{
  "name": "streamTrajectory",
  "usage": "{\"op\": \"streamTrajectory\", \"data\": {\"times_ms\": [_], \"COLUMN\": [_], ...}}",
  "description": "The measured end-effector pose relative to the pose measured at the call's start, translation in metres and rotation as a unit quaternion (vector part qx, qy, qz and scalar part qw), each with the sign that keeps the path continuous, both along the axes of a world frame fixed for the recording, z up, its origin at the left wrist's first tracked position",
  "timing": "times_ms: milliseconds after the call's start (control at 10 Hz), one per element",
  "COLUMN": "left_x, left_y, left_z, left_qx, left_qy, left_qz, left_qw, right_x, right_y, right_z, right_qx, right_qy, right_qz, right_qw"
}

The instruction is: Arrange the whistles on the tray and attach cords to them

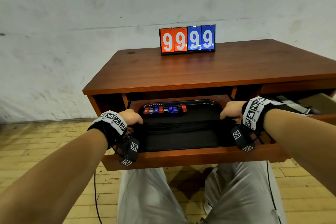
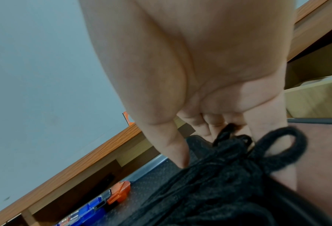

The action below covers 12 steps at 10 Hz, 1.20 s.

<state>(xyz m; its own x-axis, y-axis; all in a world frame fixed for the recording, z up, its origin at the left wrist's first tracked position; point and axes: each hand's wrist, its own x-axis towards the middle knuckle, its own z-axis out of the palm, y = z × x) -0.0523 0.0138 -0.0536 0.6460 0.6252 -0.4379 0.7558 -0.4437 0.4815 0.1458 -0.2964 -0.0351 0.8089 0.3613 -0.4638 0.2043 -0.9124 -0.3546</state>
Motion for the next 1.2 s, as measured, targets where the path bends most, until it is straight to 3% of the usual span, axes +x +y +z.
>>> {"op": "streamTrajectory", "data": {"times_ms": [700, 1000, 1200], "left_x": [-0.002, 0.003, 0.003], "left_y": [-0.001, -0.010, -0.026], "left_z": [0.002, 0.010, 0.032], "left_qx": [-0.028, 0.042, 0.104], "left_qy": [0.016, 0.063, 0.064], "left_qz": [-0.017, -0.032, -0.035], "left_qw": [0.999, 0.997, 0.992], "right_x": [-0.006, -0.011, -0.005], "right_y": [0.002, 0.004, 0.014], "right_z": [0.002, 0.008, 0.013], "right_qx": [-0.037, -0.065, -0.018], "right_qy": [0.003, -0.017, -0.062], "right_qz": [0.030, 0.049, 0.057], "right_qw": [0.999, 0.997, 0.996]}}
